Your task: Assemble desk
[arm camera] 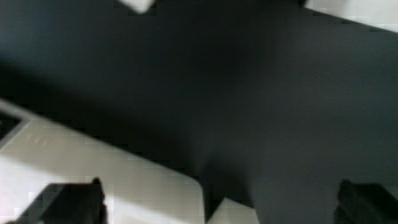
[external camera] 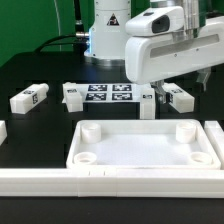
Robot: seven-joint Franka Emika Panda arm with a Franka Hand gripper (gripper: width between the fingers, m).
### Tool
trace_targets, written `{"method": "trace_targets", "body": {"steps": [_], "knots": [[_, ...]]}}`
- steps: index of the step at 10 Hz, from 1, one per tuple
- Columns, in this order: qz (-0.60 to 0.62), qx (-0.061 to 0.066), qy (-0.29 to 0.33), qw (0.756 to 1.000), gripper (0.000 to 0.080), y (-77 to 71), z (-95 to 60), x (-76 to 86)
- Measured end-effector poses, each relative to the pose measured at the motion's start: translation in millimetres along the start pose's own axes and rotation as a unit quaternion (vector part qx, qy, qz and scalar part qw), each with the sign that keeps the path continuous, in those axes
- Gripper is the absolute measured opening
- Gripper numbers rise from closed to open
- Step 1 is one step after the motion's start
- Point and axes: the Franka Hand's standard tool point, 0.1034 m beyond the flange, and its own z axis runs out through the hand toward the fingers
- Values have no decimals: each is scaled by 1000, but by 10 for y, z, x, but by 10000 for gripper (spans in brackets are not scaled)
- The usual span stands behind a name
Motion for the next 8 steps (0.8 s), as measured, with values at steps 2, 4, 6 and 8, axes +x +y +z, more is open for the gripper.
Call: {"method": "trace_targets", "body": {"steps": [2, 4, 6, 8], "knots": [[51, 3, 1, 999, 649, 6, 0, 1], [51, 6, -12, 999, 649, -13, 4, -15], [92, -4, -66, 994, 649, -357, -3, -115], [95, 5, -136, 986, 649, -348, 33, -202]]}}
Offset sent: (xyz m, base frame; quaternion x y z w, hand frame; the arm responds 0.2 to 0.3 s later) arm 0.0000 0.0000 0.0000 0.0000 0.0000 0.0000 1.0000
